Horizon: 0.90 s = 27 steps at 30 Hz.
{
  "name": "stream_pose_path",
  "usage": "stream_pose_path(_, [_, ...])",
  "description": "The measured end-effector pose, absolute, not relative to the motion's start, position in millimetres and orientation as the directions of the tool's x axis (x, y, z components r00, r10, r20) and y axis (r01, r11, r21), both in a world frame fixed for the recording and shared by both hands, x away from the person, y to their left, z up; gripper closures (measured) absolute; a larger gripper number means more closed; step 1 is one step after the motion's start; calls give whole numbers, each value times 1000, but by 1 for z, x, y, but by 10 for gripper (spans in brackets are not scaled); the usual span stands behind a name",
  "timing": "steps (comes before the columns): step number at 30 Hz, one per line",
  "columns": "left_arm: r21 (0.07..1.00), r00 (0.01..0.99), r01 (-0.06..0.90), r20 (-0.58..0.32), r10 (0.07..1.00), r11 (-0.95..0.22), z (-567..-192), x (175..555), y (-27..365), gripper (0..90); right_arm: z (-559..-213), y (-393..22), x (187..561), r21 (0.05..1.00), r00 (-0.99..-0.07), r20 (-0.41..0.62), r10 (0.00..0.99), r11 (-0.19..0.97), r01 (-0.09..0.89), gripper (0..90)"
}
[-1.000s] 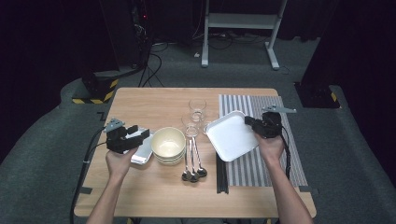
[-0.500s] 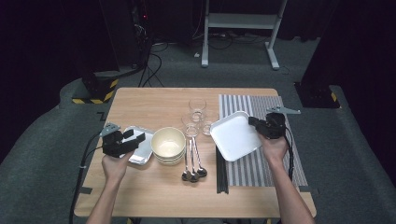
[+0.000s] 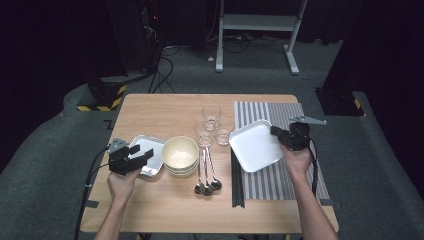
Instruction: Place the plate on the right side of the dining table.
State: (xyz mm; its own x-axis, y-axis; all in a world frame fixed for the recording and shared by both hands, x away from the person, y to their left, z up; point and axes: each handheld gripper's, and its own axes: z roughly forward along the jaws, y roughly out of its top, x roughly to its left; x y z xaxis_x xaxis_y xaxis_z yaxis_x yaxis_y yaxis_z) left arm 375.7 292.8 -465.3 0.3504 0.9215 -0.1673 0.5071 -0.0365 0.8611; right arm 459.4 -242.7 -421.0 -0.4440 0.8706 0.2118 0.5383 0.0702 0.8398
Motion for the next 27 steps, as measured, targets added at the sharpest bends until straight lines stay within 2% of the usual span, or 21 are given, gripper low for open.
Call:
stream_pose_path(7, [866,346,493,-109,932,-82,-467,369,288,358,-423,-249,458,840,-431,218,876,57,540,884])
stream_pose_path(27, [854,323,517,-137,936,-53,-486,358,287,316,-432,-268,453,835,-380,233,895,16,550,884])
